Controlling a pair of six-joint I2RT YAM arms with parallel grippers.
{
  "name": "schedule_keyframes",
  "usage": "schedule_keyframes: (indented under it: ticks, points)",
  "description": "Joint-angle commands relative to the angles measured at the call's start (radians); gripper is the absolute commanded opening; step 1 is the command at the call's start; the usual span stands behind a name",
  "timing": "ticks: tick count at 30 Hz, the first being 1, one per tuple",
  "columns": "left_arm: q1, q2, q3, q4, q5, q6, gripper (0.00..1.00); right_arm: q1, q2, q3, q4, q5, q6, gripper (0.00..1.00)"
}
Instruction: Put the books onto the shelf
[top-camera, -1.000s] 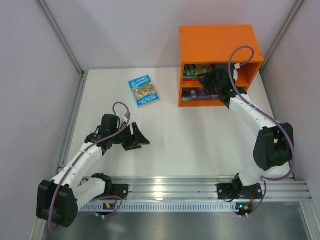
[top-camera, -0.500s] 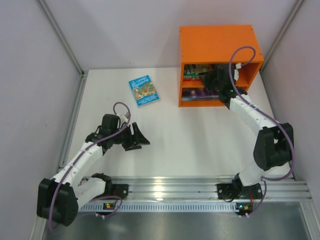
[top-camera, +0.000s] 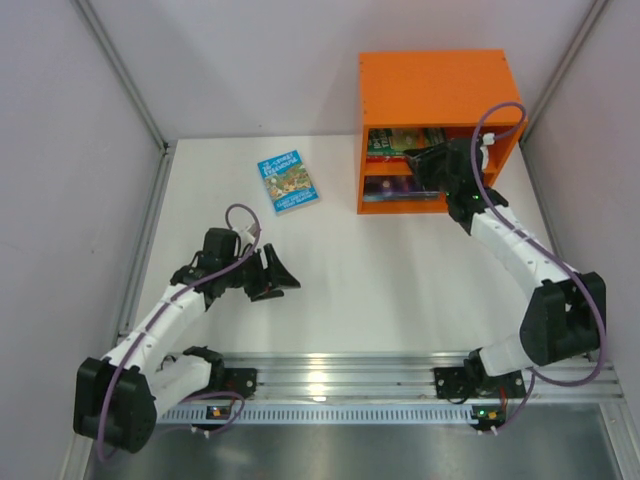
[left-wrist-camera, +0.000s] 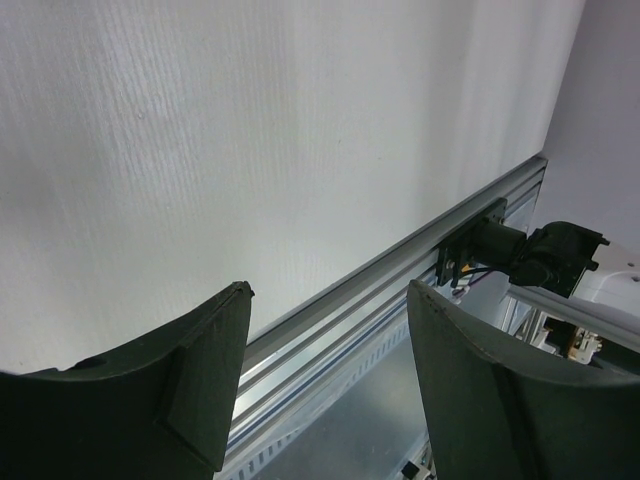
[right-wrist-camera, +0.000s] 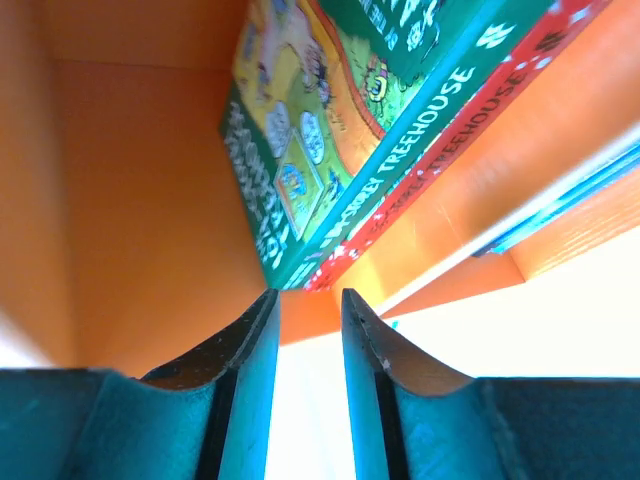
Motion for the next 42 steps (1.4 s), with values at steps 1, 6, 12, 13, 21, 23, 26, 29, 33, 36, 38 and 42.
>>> schedule_keyframes:
  ticks: [1, 6, 12, 13, 21, 23, 26, 29, 33, 36, 38, 42]
  points:
    - [0.003, -0.029, 0.023, 0.046, -0.002, -0.01, 0.68, -0.035, -0.106, -0.038, 0.041, 0.049, -0.035, 0.32]
    - [0.004, -0.049, 0.015, 0.034, -0.008, -0.008, 0.68, -0.09, -0.124, -0.06, 0.016, 0.052, -0.042, 0.31]
    - [0.003, -0.053, 0.012, 0.038, -0.002, -0.023, 0.68, -0.138, -0.096, -0.037, 0.008, 0.035, -0.048, 0.26]
    - [0.003, -0.053, 0.012, 0.041, -0.002, -0.025, 0.68, -0.147, -0.093, -0.037, 0.008, 0.035, -0.048, 0.25]
    - [0.004, -0.049, 0.021, 0.038, -0.004, -0.026, 0.68, -0.157, -0.045, -0.02, 0.009, 0.038, -0.032, 0.22]
    - [0.004, -0.049, 0.021, 0.038, -0.005, -0.028, 0.68, -0.158, -0.035, -0.018, 0.009, 0.044, -0.022, 0.22]
    - [0.003, -0.05, 0.021, 0.038, -0.01, -0.025, 0.68, -0.161, -0.018, -0.015, 0.029, 0.035, -0.023, 0.22]
    - [0.003, -0.049, 0.026, 0.038, -0.025, -0.029, 0.68, -0.164, -0.001, 0.002, 0.031, -0.003, -0.046, 0.24]
    - [0.006, -0.073, 0.064, 0.024, -0.105, -0.039, 0.68, -0.171, -0.019, 0.003, 0.06, -0.074, -0.106, 0.29]
    - [0.03, -0.083, 0.12, 0.033, -0.177, -0.066, 0.68, -0.177, -0.088, -0.035, -0.027, -0.15, -0.178, 0.4]
    - [0.047, -0.072, 0.151, 0.055, -0.206, -0.089, 0.69, -0.176, -0.177, -0.087, -0.032, -0.193, -0.222, 0.52]
    - [0.135, 0.027, 0.274, 0.076, -0.242, -0.105, 0.69, -0.177, -0.313, -0.228, -0.055, -0.319, -0.316, 0.75]
